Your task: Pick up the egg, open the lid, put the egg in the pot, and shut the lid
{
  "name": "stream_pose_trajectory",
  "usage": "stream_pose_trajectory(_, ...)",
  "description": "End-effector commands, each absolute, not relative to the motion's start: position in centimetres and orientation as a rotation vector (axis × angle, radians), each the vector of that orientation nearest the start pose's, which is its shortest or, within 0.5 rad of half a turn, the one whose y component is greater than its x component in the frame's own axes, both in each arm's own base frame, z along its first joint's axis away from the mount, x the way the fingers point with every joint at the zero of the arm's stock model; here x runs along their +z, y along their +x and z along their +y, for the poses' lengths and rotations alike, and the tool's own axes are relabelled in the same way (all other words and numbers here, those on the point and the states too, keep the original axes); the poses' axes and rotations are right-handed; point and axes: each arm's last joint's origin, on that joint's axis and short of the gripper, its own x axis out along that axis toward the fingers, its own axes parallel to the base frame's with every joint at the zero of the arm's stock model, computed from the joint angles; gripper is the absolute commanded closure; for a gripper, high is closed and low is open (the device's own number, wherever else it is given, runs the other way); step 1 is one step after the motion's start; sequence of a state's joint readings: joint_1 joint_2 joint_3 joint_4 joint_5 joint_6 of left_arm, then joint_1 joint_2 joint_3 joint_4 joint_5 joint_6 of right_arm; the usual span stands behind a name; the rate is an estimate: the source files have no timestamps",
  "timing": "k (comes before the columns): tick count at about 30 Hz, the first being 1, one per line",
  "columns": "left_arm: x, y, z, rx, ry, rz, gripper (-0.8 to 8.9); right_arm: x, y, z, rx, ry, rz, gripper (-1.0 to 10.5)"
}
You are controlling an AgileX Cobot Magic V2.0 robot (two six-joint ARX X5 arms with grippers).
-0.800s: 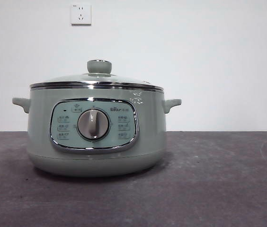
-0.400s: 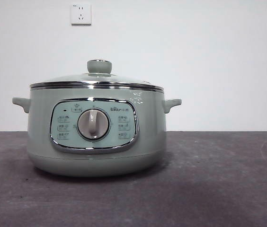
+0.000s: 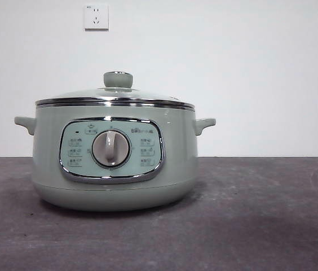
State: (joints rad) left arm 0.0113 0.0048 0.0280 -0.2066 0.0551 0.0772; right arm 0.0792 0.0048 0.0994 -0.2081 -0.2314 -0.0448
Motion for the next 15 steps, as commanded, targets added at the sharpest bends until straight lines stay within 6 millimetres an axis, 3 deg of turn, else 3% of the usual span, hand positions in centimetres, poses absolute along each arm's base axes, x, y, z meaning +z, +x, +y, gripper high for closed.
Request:
stream_pose_trajectory(1, 14.8, 9.5, 0.0, -0.046, 0.064, 0.191, 8.17, 16.1, 9.2, 1.4, 0.308, 0.006, 0.146, 9.5)
stream_pose_trajectory(5, 14.8, 9.5, 0.0, -0.046, 0.064, 0.191, 8.17, 15.0, 9.4, 1.4, 0.308, 0.009, 0.178, 9.5)
stream_pose_trajectory(15, 14.8, 9.5, 0.0, -0.046, 0.064, 0.191, 8.17, 15.0, 9.4, 1.4, 0.304, 0.049, 0.181, 9.5)
